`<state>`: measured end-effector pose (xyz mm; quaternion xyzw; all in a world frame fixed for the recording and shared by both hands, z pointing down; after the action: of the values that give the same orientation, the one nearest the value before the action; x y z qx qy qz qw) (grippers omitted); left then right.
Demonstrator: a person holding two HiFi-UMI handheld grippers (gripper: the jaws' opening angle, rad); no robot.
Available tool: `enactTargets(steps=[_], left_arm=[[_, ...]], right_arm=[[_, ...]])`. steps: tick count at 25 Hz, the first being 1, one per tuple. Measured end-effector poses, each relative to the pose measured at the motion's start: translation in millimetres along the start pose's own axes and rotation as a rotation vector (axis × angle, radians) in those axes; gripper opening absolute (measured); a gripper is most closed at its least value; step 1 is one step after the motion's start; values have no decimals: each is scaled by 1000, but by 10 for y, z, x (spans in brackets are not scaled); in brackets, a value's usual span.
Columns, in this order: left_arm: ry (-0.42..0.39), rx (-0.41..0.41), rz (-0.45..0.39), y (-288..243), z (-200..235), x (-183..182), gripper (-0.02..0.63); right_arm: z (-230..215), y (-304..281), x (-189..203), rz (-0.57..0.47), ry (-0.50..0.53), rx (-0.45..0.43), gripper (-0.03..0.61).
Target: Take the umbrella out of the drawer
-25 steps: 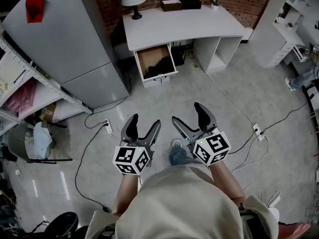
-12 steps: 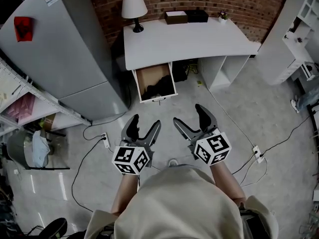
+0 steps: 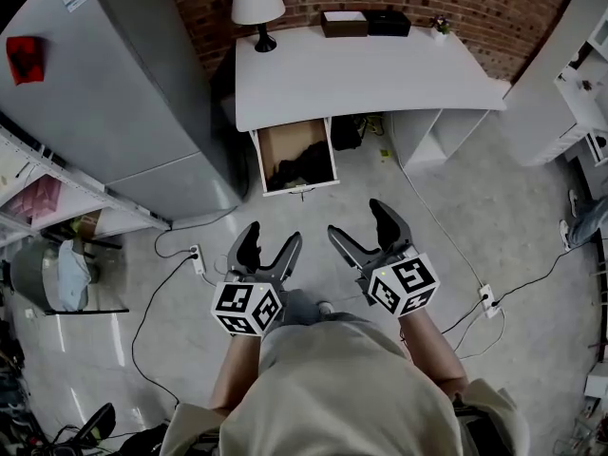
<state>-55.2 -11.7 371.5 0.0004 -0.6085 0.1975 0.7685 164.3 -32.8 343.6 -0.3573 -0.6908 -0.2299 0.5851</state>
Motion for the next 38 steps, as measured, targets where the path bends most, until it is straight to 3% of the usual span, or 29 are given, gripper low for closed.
enactTargets(steps=[11,24,30,38], left_arm=[[-9,-15,84,-550,486,132,357],[16,-16,184,-1605,1360,90,357],[15,-8,259,-2089,1692,243,357],[36,-7,333,-2572,1944,541,357]], right_arm=[[-398,-599,280,78,-16,16,390],[-1236,-2067,686,257,21,-14,390],[-1731,-2694,1160,410,61,-53,390],[-2255,-3340,1924,668,193,-163,390]])
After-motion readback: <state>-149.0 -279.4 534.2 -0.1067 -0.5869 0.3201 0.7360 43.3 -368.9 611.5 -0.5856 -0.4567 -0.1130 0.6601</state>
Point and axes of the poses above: the fingertips, and each gripper's own axes: y backward along the fingers, z to its left, x out of its underside, the point moved 8 cm from there along y, backward along the fingers, and after that the axes turned 11 degrees about -x, right-handed, at the moved point
